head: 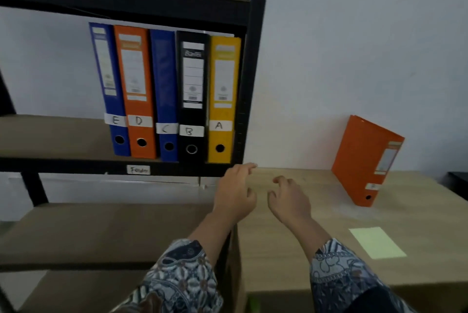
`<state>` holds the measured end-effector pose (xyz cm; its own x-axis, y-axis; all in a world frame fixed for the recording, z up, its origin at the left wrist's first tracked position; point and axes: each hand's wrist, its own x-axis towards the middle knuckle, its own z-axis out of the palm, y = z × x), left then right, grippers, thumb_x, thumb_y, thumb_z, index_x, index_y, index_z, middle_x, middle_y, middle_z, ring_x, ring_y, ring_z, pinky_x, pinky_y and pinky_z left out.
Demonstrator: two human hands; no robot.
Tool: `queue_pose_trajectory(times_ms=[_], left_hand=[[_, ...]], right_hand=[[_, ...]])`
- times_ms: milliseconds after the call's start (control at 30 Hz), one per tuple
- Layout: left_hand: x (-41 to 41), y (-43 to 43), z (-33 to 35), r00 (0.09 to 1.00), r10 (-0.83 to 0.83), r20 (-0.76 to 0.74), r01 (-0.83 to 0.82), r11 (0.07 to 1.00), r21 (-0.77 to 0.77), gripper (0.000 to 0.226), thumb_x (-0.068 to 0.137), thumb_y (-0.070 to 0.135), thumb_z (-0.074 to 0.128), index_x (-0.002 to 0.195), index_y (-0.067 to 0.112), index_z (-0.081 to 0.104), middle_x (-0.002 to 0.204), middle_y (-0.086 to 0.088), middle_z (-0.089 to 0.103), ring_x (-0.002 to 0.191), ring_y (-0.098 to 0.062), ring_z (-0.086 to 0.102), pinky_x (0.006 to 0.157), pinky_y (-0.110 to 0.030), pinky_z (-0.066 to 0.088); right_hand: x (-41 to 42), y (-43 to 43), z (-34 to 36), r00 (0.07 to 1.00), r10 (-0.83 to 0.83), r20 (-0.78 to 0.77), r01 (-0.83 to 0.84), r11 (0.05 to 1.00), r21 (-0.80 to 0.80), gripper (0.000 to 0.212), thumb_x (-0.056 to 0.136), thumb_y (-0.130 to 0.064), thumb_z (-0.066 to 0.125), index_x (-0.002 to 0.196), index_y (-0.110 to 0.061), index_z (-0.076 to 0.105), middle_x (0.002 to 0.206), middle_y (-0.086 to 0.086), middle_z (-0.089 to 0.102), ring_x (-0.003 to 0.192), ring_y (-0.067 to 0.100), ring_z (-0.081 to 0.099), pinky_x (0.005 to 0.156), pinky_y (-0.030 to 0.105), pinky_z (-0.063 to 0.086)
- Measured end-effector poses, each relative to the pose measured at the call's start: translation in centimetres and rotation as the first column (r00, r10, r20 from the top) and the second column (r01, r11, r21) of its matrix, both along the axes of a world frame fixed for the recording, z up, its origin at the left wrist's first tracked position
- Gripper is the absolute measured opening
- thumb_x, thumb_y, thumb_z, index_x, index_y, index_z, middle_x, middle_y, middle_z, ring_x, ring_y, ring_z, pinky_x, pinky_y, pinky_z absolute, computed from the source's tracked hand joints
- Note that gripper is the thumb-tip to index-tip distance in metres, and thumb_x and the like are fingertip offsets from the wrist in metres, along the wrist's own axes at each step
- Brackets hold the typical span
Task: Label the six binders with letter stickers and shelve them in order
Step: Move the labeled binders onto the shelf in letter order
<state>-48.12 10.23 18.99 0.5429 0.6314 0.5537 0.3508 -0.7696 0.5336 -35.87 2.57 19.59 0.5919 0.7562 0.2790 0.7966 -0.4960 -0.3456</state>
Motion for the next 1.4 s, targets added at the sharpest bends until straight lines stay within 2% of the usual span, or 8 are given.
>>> queue_pose_trajectory(times_ms=[167,333,467,733,900,1033,1200,1400], left_hand=[[6.1,-2.3,-0.2,0.944,-0.113,-0.31,0.089,0.992,-0.091,0.065,0.086,0.016,0.05,0.147,0.017,0.027,0.148,-0.003,0.035,0.137,-0.02,0.031,0.112,-0.033,0.027],[13.6,-2.2,0.2,0.893,-0.137,-0.429,0.121,0.991,-0.064,0.07,0.087,0.02,0.052,0.149,0.013,0.021,0.153,-0.008,0.027,0.141,-0.023,0.024,0.114,-0.036,0.025],[19.6,-1.1,0.6,0.888,-0.187,-0.419,0.167,0.982,-0.084,0.066,0.084,0.017,0.054,0.145,0.012,0.029,0.148,-0.009,0.034,0.139,-0.023,0.026,0.111,-0.035,0.029],[34.3,0.6,1.1,0.845,-0.27,-0.461,0.206,0.961,-0.185,0.073,0.086,0.02,0.051,0.15,0.011,0.018,0.154,-0.01,0.025,0.143,-0.025,0.018,0.115,-0.04,0.025],[40.4,0.5,-0.1,0.819,-0.316,-0.48,0.23,0.946,-0.229,0.072,0.088,0.021,0.05,0.151,0.011,0.015,0.155,-0.009,0.022,0.144,-0.025,0.017,0.115,-0.04,0.024],[44.5,0.7,-1.2,0.808,-0.319,-0.496,0.206,0.941,-0.268,0.071,0.09,0.021,0.049,0.151,0.012,0.014,0.157,-0.007,0.019,0.144,-0.024,0.018,0.115,-0.038,0.024],[49.5,1.5,-2.0,0.846,-0.28,-0.453,0.126,0.932,-0.34,0.071,0.089,0.021,0.051,0.151,0.015,0.017,0.154,-0.01,0.025,0.142,-0.026,0.023,0.113,-0.038,0.028],[56.5,1.2,-2.4,0.889,-0.287,-0.355,0.063,0.848,-0.527,0.068,0.089,0.01,0.047,0.15,0.017,0.02,0.152,-0.009,0.029,0.138,-0.026,0.031,0.107,-0.033,0.033]], right_hand=[[6.1,-2.9,-0.6,0.999,-0.044,0.013,0.045,0.992,-0.122,0.048,0.092,-0.038,0.044,0.136,-0.02,0.041,0.137,0.008,0.046,0.122,0.03,0.046,0.096,0.041,0.042],[13.6,-4.6,-0.5,0.993,-0.112,-0.044,0.106,0.987,-0.122,0.05,0.092,-0.039,0.044,0.138,-0.021,0.039,0.141,0.007,0.041,0.129,0.028,0.04,0.101,0.042,0.038],[19.4,-4.7,-0.5,0.982,-0.17,-0.08,0.158,0.978,-0.137,0.05,0.092,-0.036,0.045,0.139,-0.02,0.038,0.143,0.007,0.04,0.129,0.028,0.039,0.101,0.042,0.038],[32.8,-5.6,0.7,0.957,-0.253,-0.14,0.224,0.955,-0.192,0.05,0.091,-0.037,0.047,0.138,-0.02,0.037,0.14,0.009,0.04,0.126,0.032,0.041,0.101,0.044,0.039],[39.7,-6.2,0.0,0.923,-0.335,-0.191,0.291,0.93,-0.225,0.051,0.09,-0.037,0.048,0.137,-0.02,0.037,0.137,0.009,0.041,0.124,0.033,0.043,0.099,0.045,0.04],[45.4,-5.9,-0.8,0.877,-0.372,-0.305,0.325,0.925,-0.196,0.056,0.09,-0.036,0.051,0.14,-0.017,0.034,0.139,0.011,0.039,0.125,0.033,0.043,0.1,0.045,0.041],[52.4,-4.7,-2.4,0.815,-0.366,-0.449,0.333,0.93,-0.153,0.068,0.087,-0.03,0.059,0.143,-0.01,0.027,0.145,0.014,0.036,0.128,0.032,0.043,0.1,0.043,0.042],[59.7,-2.8,-4.1,0.705,-0.273,-0.655,0.264,0.958,-0.115,0.093,0.077,-0.025,0.075,0.148,-0.01,0.016,0.149,0.018,0.031,0.133,0.035,0.038,0.102,0.047,0.042]])
